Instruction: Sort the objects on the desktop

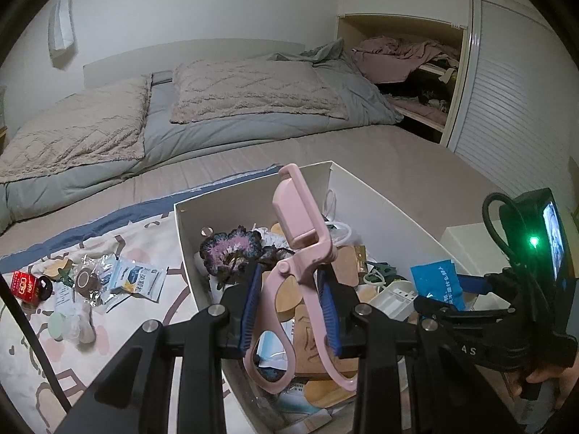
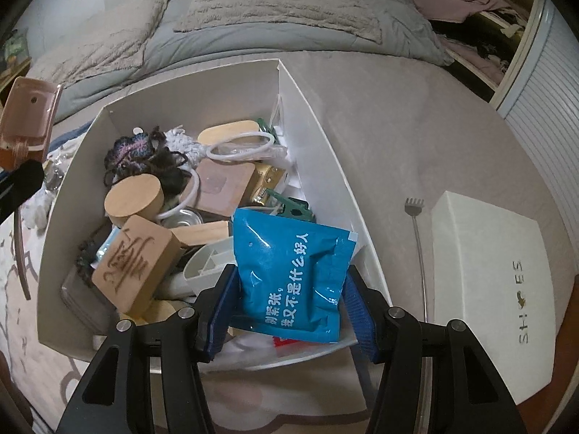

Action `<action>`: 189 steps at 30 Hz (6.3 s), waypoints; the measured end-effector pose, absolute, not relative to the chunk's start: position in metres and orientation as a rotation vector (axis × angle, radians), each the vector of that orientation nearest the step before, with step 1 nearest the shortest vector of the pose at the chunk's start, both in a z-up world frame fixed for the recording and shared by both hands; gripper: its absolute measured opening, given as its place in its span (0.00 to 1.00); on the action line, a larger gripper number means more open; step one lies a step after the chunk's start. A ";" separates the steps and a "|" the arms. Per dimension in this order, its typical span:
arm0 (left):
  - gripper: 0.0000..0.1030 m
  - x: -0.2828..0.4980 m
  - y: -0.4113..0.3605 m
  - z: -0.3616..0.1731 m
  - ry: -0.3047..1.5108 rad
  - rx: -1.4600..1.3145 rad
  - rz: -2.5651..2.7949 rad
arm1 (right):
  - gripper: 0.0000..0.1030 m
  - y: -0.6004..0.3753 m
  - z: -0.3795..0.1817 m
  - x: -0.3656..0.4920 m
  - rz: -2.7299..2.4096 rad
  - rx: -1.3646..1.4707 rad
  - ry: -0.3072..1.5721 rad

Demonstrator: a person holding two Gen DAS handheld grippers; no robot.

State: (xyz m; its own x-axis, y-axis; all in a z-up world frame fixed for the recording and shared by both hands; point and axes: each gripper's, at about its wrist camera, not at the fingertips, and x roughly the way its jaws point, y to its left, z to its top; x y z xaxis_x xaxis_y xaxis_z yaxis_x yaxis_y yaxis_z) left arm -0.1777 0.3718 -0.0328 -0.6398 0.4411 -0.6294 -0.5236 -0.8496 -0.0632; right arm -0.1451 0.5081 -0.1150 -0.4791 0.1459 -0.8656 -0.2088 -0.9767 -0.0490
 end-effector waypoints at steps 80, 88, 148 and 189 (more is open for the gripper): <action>0.77 -0.244 0.458 -0.037 0.137 -1.135 2.355 | 0.84 0.533 -0.083 -0.108 2.588 -1.307 0.156; 0.77 -0.233 0.429 -0.017 0.134 -1.083 2.395 | 0.84 0.529 -0.072 -0.102 2.575 -1.239 0.150; 1.00 -0.100 0.167 0.043 0.177 -0.884 2.603 | 1.00 0.391 0.003 -0.029 2.815 -0.978 0.168; 1.00 -0.088 0.137 0.034 0.218 -0.863 2.623 | 1.00 0.344 -0.009 -0.018 2.801 -1.020 0.049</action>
